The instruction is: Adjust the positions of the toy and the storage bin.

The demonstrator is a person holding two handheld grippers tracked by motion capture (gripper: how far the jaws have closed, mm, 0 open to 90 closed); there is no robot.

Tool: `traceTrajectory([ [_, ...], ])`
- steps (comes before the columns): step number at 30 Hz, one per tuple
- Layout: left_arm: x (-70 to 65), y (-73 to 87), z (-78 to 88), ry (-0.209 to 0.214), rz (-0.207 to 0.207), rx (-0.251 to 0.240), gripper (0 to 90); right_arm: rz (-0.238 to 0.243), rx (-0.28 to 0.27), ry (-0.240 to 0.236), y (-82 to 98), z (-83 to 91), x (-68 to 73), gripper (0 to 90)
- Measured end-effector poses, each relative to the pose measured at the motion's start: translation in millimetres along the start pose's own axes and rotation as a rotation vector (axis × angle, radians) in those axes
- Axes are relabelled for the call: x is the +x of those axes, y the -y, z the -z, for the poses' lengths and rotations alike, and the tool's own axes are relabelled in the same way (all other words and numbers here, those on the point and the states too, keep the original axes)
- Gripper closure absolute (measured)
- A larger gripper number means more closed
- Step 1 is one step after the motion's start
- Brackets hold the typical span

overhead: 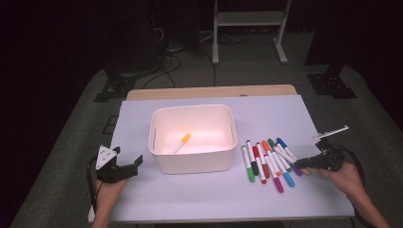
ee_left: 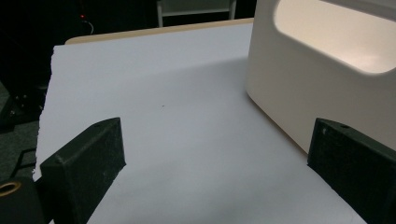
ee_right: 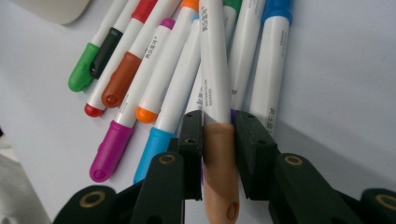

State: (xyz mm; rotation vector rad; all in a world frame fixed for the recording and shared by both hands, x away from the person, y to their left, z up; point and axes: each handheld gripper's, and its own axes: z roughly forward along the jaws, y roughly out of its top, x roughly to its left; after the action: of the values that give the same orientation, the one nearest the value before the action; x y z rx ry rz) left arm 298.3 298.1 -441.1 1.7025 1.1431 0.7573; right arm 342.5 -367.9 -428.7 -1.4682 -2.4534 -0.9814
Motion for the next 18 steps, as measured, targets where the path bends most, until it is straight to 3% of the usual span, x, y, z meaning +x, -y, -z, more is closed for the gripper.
traceTrajectory([
  [4,-0.6,-0.4,0.1,0.0,-0.003,-0.003,2.7,0.048,0.013,0.06,-3.4,-1.5,7.7,66.7],
  [8,0.0,-0.3,0.4,-0.001,0.0,-0.005,2.7,0.107,0.056,0.119,-5.1,-9.8,17.5,68.7],
  [12,0.1,-0.4,0.4,0.0,-0.001,-0.006,2.6,0.112,0.046,0.108,-5.5,-10.0,17.7,72.9],
  [18,-0.5,-0.5,0.3,0.001,-0.002,-0.004,2.7,0.064,0.033,0.062,-5.0,-5.1,11.3,73.2],
])
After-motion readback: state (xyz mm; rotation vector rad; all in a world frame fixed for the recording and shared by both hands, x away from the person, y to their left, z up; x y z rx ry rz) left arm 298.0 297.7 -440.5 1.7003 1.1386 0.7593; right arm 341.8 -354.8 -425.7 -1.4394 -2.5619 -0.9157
